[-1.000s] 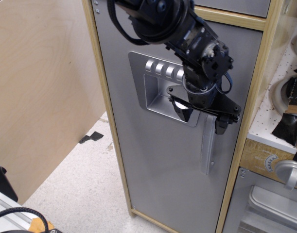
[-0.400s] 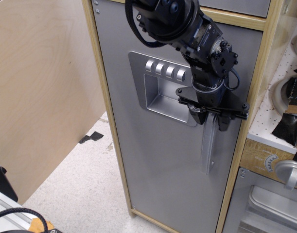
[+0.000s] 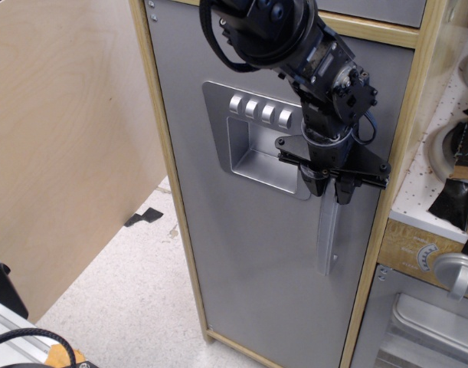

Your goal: Open fridge

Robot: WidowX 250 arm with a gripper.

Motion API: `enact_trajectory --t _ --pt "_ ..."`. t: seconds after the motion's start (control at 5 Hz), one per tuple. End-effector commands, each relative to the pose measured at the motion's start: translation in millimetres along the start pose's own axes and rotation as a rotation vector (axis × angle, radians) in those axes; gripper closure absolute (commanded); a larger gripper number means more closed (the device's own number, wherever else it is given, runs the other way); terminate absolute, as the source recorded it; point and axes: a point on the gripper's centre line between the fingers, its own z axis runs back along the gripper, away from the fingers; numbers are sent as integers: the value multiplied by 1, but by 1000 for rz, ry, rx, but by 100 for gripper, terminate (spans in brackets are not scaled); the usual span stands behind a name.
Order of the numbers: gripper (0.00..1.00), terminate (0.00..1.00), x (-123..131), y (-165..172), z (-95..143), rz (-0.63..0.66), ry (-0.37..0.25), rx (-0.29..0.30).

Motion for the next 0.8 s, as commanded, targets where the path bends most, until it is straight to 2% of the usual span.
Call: enact_trajectory --t 0.0,0.2,0.4,0.6 --pt "100 0 -25 -1 39 89 62 56" --pt "100 0 -45 7 58 106 146 55" --pt "0 0 -58 -2 77 149 220 104" --pt "0 0 -69 -39 80 99 269 97"
